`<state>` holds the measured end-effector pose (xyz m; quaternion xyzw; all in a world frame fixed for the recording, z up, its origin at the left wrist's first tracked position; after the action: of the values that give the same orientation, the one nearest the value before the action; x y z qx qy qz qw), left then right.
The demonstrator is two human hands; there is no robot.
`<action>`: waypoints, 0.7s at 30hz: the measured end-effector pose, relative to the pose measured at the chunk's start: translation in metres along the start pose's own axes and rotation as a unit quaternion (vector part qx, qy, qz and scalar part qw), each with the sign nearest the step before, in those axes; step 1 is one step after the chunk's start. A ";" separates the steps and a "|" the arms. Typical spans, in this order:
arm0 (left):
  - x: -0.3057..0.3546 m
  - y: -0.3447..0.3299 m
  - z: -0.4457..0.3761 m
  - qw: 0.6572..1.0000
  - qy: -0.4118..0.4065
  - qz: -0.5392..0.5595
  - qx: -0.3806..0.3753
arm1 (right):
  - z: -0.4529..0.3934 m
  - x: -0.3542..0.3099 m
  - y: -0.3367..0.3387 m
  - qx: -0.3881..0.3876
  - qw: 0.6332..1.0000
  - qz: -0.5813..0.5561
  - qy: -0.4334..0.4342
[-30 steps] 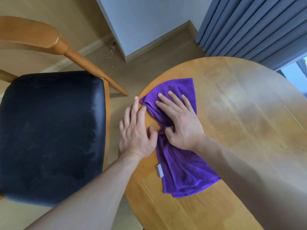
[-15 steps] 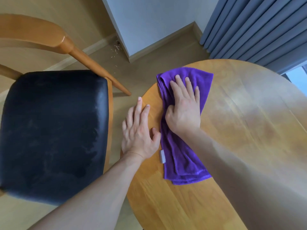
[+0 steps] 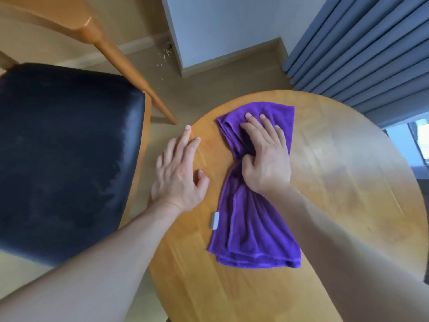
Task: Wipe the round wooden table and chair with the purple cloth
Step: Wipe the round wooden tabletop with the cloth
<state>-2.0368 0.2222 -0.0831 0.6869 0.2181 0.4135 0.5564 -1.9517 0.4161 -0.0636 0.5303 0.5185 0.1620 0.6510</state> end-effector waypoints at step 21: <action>0.014 0.008 0.130 0.934 0.342 -0.027 0.098 | 0.086 -0.061 -0.030 -0.074 0.994 0.033 0.070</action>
<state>-1.9249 0.1546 -0.0765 0.5489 0.4525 0.5851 0.3892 -1.9137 0.3129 -0.0671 0.4847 0.5316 0.2581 0.6449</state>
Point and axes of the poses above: each hand's wrist, its own z-axis away from the middle knuckle, its own y-axis out of the back of the hand, x = y × z, the point moved 1 cm from there along -z, towards the middle knuckle, and after that the axes turned 13 degrees about x, right-handed, at the moved point
